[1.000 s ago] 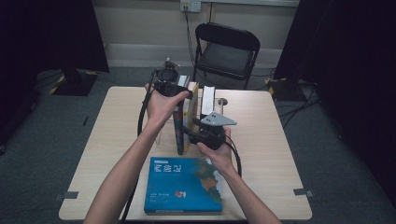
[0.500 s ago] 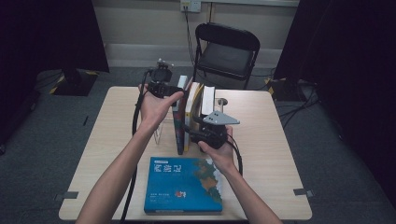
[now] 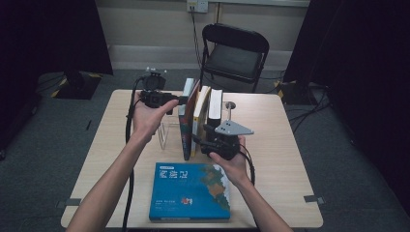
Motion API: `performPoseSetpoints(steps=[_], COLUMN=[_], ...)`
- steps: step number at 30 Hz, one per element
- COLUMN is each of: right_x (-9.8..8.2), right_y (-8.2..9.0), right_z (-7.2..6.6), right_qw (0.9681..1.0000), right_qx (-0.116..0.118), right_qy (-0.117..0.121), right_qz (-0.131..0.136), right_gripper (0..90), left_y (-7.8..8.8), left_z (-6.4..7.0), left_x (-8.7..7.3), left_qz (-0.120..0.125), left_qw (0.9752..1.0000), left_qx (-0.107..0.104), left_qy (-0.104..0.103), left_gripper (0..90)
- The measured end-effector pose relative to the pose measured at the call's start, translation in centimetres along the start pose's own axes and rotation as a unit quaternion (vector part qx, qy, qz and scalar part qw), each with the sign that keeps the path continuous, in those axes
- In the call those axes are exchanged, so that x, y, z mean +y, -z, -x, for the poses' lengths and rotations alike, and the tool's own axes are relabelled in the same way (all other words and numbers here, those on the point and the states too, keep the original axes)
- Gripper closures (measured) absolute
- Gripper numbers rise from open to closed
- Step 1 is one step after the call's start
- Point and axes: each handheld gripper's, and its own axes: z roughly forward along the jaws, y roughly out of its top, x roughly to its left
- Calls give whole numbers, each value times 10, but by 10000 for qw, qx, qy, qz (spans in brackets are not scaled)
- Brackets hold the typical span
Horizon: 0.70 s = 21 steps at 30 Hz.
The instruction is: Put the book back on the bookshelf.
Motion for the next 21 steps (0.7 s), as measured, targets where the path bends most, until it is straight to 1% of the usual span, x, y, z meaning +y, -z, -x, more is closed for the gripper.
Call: performPoseSetpoints(steps=[1,2,3,4,6,7,8,9,11,12,15,16,17,18,19,21], right_x=[-1,-2,-3,-4,-6,-7,-8,-10,-12,-13,-15,-15,-16,-17,-18,-19], right_y=[0,1,1,2,3,4,5,6,7,7,10,10,11,12,13,14], right_z=[1,1,2,3,4,5,5,5,6,7,8,8,8,8,8,9], right_qw=[10000,10000,10000,10000,9999,9999,9999,9999,9999,9999,9998,9998,9998,9998,9998,9998], right_qx=[10,6,9,16,20,15,5,-4,-15,-17,-38,-45,-54,-49,-45,-59], right_qy=[-19,-36,-57,-89,-129,-140,-133,-140,-136,-133,-143,-137,-122,-119,-116,-114], right_qz=[1,-15,6,11,18,6,3,-20,-41,-65,-105,-111,-122,-129,-129,-167], right_gripper=[444,443,442,441,439,438,437,437,434,434,431,430,430,429,428,427], left_y=[1,3,4,5,7,7,6,5,2,1,1,2,4,5,5,5], left_z=[2,4,6,7,9,10,12,12,12,12,14,15,18,20,22,25], left_x=[-1,-3,-5,-6,-10,-13,-17,-21,-28,-30,-34,-35,-36,-38,-39,-44], left_qz=[17,69,88,115,248,317,314,335,363,417,538,590,756,777,698,635], left_qw=[10000,9999,9998,9997,9994,9992,9990,9987,9984,9983,9977,9971,9955,9949,9953,9951], left_qx=[-24,-103,-123,-120,-164,-77,18,4,-69,-107,-69,-86,-123,-102,-72,-138], left_qy=[-35,-93,-142,-161,-175,-222,-328,-391,-417,-396,-402,-472,-563,-632,-673,-744], left_gripper=[340,344,350,357,372,379,390,394,401,398,399,398,390,390,390,379])
